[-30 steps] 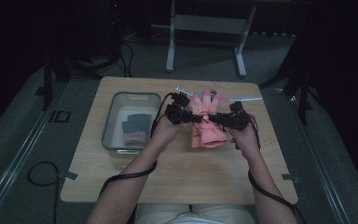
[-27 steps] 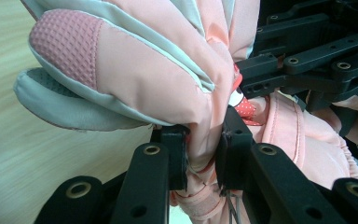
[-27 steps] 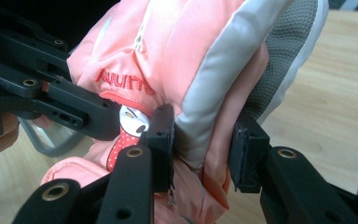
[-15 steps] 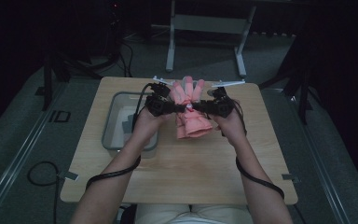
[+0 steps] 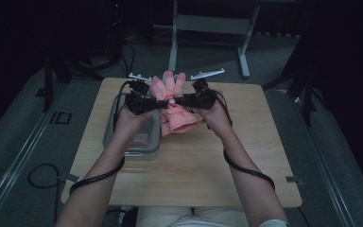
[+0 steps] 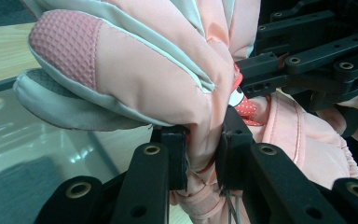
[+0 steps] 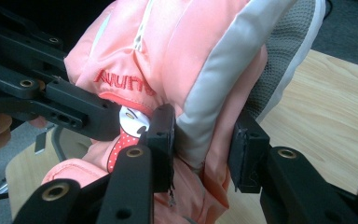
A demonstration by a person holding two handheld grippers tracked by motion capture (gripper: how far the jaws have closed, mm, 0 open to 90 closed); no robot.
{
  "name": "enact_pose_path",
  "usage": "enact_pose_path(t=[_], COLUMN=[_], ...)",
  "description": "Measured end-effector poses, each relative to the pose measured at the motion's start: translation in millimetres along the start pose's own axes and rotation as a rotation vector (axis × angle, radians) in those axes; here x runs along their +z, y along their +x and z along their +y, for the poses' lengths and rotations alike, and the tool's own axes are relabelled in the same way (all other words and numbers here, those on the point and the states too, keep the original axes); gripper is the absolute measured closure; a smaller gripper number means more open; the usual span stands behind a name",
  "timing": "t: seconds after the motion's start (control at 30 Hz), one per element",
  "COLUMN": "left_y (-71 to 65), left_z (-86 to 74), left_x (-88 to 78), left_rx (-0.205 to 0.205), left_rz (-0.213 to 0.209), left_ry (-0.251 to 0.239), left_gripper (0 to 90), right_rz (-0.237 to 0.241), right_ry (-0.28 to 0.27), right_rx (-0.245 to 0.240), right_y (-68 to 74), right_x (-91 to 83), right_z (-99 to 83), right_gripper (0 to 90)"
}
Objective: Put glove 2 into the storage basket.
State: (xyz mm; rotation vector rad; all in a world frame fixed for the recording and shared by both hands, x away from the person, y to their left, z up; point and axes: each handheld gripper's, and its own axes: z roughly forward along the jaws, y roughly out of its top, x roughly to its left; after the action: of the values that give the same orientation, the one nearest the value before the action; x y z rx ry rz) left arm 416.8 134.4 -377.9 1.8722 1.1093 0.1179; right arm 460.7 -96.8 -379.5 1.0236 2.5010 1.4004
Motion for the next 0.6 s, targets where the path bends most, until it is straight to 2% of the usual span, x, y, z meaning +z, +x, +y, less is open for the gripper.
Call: enact_pose_path(t=[0.37, 0.6], left_y=[21.8, 39.7], left_z=[-15.0, -27.8], left_x=[-28.4, -41.2], left_rx=[-0.043, -0.091], left_rz=[0.045, 0.067], left_ry=[-0.024, -0.039], left_gripper=[75.9, 75.9], right_rz=[0.044, 0.066], right_ry=[0.037, 0.076], right_rx=[-0.05, -0.075], right_y=[21.6, 32.9], right_x=[30.8, 55.5], right_z=[19.0, 29.0], right_gripper=[65.4, 65.4])
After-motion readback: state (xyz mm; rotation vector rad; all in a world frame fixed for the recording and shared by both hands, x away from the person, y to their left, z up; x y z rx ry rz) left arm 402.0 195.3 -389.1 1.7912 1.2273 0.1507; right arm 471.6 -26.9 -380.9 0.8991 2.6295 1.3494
